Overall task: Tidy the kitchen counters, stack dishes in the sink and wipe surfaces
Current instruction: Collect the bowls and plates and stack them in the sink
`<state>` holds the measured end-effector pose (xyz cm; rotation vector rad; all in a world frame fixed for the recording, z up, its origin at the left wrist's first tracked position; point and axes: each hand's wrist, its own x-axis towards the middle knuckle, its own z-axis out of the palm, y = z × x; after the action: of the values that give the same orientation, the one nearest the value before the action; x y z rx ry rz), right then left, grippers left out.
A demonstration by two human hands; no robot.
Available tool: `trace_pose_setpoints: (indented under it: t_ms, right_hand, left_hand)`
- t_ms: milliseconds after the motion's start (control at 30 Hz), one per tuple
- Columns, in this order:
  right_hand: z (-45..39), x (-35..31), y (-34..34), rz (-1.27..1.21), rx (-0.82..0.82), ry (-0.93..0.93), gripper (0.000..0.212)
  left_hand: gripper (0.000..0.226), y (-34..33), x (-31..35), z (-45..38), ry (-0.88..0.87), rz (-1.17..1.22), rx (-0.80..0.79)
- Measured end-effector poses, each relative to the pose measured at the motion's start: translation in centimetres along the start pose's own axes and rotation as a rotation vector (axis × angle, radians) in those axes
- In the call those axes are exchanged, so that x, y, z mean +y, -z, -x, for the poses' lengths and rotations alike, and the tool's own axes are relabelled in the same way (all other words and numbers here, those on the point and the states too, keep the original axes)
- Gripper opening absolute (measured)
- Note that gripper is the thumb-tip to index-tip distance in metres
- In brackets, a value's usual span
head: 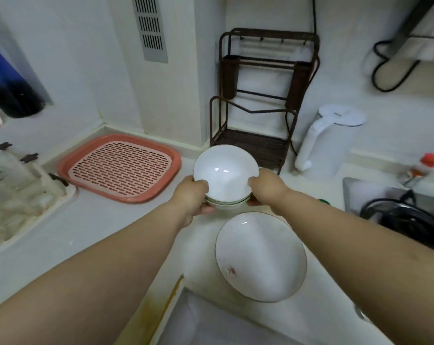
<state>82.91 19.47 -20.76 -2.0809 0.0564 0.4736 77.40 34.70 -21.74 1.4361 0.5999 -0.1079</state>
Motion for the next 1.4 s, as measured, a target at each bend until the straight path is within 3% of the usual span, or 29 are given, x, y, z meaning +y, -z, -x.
trace_pose_setpoints:
  t_ms: [167,333,500,667,833,1167,1300,1400]
  right_hand:
    - [6.2,3.6,4.6,-0.013,0.126,-0.09,0.024]
    - [11.7,7.7,8.9,-0.059,0.16,-0.171,0.011]
    - [15.5,13.1,12.5,-0.061,0.141,-0.276,0.015]
    - [18.1,18.4,14.1,-0.164,0.092,-0.355,0.016]
    - [19.4,21.6,13.3,-0.116,0.006,-0.331,0.017]
    - [18.1,22.0,10.8,-0.076,0.048,-0.324,0.013]
    - [17.1,21.8,10.4,-0.091,0.071,-0.338,0.025]
    - [17.2,21.9,10.1,-0.175,0.126,-0.357,0.02]
  left_hand:
    - [0.031,-4.4,-1.0,4.7,0.04,-0.059,-0.154]
    - [0.03,-8.7,-3.1,9.1,0.104,-0.133,-0.272]
    - [0.025,-13.4,-6.0,13.1,0.151,-0.213,-0.346]
    - [0.019,-17.0,-9.8,16.2,0.207,-0.252,-0.311]
    - [0.018,-17.6,-13.7,18.0,0.26,-0.232,-0.189]
    - [0.007,-16.4,-15.7,16.6,0.266,-0.137,-0.143]
    - [0.023,-16.4,-15.9,15.3,0.27,-0.108,-0.179]
    - [0.04,-16.3,-15.9,14.8,0.276,-0.183,-0.133]
